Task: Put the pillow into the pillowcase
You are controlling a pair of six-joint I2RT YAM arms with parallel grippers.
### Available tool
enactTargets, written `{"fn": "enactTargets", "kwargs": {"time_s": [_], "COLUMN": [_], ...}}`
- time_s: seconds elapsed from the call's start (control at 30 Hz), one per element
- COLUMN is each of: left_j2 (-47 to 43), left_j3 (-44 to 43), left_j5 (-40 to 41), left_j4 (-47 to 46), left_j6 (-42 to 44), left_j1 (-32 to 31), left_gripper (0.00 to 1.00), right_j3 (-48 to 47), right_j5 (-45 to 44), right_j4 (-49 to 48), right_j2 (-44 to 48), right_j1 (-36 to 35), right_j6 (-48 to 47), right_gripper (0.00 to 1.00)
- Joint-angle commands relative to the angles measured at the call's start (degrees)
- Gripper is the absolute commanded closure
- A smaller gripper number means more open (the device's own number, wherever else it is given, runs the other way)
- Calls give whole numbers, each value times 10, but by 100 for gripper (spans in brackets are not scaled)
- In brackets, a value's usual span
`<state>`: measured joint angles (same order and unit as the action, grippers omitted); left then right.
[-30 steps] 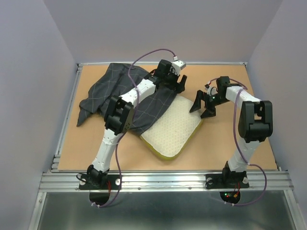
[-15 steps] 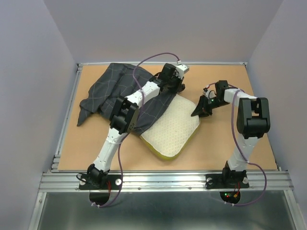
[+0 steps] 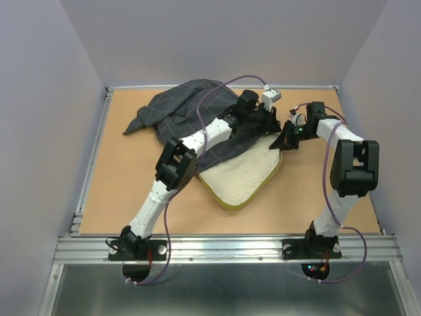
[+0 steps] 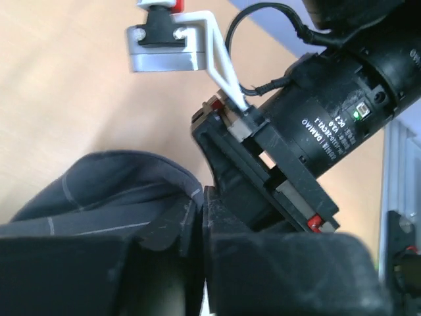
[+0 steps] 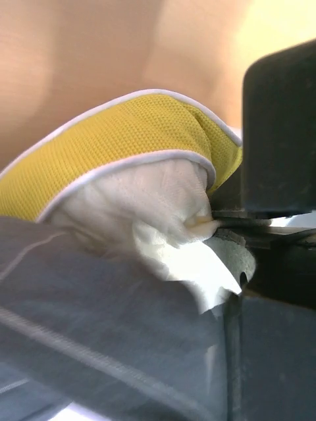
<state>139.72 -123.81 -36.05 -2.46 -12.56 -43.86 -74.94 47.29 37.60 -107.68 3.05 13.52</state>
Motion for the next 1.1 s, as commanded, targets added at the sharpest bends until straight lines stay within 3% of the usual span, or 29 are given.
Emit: {"fn": "enactTargets", "kwargs": {"time_s": [0.0, 0.03, 0.13, 0.23, 0.27, 0.37, 0.5, 0.53, 0.6, 0.63, 0.73, 0.83, 0.93, 1.07], "left_j2": [-89, -106, -176, -280, -309, -432, -601, -632, -708, -726, -783, -854, -862, -832], "left_j3": [14, 20, 57, 142, 169, 290, 487, 559, 616, 657, 717, 781, 806, 813], "left_j5": [-75, -66, -36, -3, 3, 34, 43, 70, 78, 74, 49, 43, 75, 96], "left_j4": [-94, -74, -7, 52, 62, 99, 126, 134, 142, 151, 174, 166, 166, 155], "left_j6": [-68, -56, 53, 165, 184, 244, 334, 344, 336, 322, 303, 357, 446, 483], "left_j1": [16, 38, 70, 120, 150, 202, 286, 304, 325, 349, 367, 365, 362, 363], "left_gripper": [61, 42, 27, 19, 18, 16, 12, 7, 4, 3, 2, 1, 1, 1], "right_j3": [-19, -21, -42, -50, -51, -64, -50, -40, -15, -7, 7, 10, 17, 11], "right_j5": [-14, -22, -69, -118, -125, -154, -229, -253, -350, -382, -453, -505, -516, -596], "right_j4": [-84, -85, -83, -80, -77, -34, 12, 19, 18, 15, 3, -12, -34, -47], "right_j2": [30, 20, 12, 34, 43, 94, 170, 200, 224, 231, 230, 181, 150, 62], "right_j1": [1, 6, 7, 7, 7, 3, -46, -101, -181, -260, -375, -455, -521, -564], "right_j6": [5, 0, -26, -50, -57, -106, -190, -221, -251, -273, -285, -287, -266, -240], "right_gripper": [99, 99, 91, 55, 30, 2, 0, 0, 0, 0, 0, 0, 0, 0]}}
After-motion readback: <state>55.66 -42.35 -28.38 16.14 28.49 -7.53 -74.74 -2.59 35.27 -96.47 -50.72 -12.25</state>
